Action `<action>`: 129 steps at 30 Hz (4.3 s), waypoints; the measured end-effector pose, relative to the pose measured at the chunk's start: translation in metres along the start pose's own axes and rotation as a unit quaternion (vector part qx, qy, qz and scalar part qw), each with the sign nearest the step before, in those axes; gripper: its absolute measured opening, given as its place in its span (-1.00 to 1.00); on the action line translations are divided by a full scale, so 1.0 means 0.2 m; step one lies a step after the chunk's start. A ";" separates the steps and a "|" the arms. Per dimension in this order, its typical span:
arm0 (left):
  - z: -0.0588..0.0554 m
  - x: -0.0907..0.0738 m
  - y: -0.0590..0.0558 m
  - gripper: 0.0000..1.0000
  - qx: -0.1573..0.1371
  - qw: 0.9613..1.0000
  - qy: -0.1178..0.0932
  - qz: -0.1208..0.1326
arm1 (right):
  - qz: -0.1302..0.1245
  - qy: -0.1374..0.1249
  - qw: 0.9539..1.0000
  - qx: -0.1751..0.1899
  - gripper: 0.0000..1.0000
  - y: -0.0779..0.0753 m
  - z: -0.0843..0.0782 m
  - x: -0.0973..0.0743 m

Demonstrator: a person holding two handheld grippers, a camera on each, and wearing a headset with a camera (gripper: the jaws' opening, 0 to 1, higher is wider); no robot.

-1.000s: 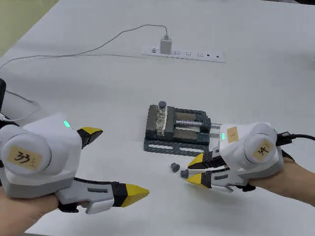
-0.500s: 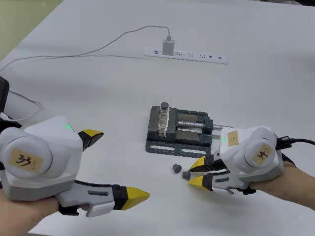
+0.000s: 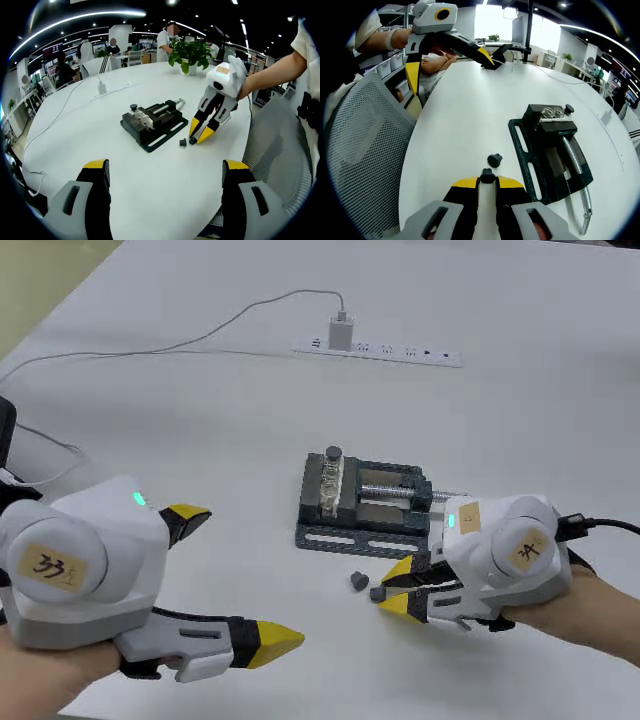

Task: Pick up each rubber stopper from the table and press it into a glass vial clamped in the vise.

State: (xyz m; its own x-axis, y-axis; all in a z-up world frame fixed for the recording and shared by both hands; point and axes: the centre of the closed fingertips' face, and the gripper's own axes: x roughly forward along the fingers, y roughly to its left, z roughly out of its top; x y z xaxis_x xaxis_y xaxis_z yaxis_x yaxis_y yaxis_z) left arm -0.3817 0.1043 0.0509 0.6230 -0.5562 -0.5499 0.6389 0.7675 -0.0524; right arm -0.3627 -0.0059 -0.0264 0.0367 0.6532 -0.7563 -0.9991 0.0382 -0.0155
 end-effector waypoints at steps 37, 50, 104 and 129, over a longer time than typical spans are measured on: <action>0.20 0.16 -0.15 -0.08 0.140 0.989 -0.017 -0.044 | 0.058 0.115 0.984 -0.124 -0.85 -0.03 0.36 -0.29; 0.22 0.18 -0.23 -0.55 0.155 0.985 -0.023 -0.074 | 0.101 0.136 0.970 -0.174 -0.85 0.09 0.45 -0.26; 0.25 0.13 -0.29 -0.94 0.040 0.987 -0.086 -0.131 | 0.141 0.010 0.986 -0.087 -0.73 0.11 0.51 -0.32; 0.26 0.13 -0.35 -0.94 0.050 0.983 -0.088 -0.154 | 0.155 0.027 0.982 -0.107 -0.82 0.16 0.48 -0.31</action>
State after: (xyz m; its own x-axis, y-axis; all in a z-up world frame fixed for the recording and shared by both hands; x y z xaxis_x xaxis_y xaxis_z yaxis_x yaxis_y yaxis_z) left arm -0.3872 0.0197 0.0835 0.4562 -0.8108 -0.3668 0.8450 0.5240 -0.1073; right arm -0.3955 0.0275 0.0829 -0.2652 0.5663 -0.7804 -0.9432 -0.3203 0.0880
